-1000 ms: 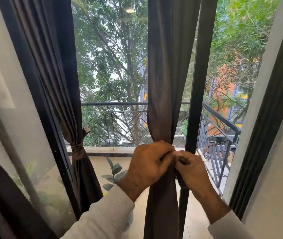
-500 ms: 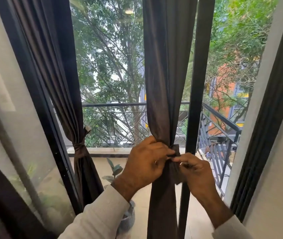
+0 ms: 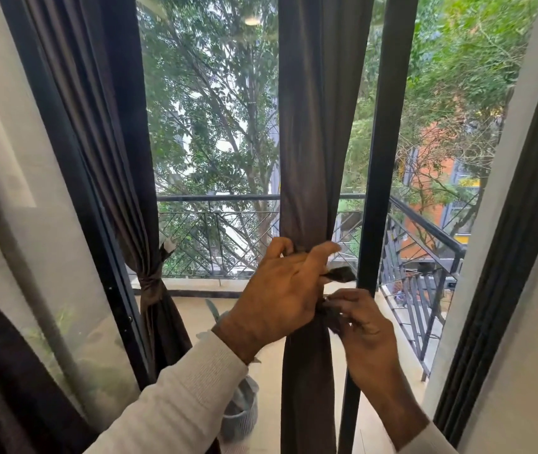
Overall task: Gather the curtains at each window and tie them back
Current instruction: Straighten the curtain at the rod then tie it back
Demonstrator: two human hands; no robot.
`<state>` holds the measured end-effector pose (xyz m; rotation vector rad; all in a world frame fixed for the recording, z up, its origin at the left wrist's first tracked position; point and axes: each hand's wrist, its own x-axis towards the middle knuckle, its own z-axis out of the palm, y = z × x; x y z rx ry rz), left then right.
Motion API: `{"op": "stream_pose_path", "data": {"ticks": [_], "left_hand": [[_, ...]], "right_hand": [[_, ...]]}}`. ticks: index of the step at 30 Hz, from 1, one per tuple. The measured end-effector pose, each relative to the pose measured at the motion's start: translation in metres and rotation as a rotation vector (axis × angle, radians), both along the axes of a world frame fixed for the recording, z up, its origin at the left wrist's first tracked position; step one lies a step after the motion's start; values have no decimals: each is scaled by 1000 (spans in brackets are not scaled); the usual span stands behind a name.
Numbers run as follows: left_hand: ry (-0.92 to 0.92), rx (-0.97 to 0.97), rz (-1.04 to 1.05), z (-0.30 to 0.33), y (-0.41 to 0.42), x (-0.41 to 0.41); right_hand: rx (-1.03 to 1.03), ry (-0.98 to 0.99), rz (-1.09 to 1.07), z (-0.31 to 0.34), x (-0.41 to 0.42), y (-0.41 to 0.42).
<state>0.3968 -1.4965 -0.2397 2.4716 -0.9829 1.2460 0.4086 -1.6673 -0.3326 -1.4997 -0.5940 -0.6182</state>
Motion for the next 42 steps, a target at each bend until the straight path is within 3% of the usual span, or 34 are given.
{"op": "stream_pose_path", "data": {"ticks": [5, 11, 15, 20, 24, 28, 32, 34, 39, 42], "left_hand": [[80, 109, 121, 12, 3, 8], [31, 218, 144, 19, 2, 8], [37, 221, 144, 20, 5, 3], [100, 159, 71, 20, 6, -2], [183, -23, -31, 10, 6, -3], [101, -117, 8, -8, -1, -1], [-158, 4, 108, -20, -2, 1], [-178, 6, 98, -19, 1, 1], [30, -13, 43, -9, 8, -2], [284, -94, -80, -8, 9, 1]], "right_hand": [[84, 60, 84, 20, 1, -8], [114, 137, 37, 31, 11, -11], [2, 225, 67, 45, 10, -14], [-78, 261, 11, 50, 9, -16], [-74, 264, -44, 53, 7, -15], [-41, 386, -67, 58, 7, -10], [-78, 434, -53, 64, 6, -13], [-105, 379, -6, 69, -2, -20], [-205, 219, 38, 76, -8, -37], [-220, 240, 56, 81, -3, -37]]}}
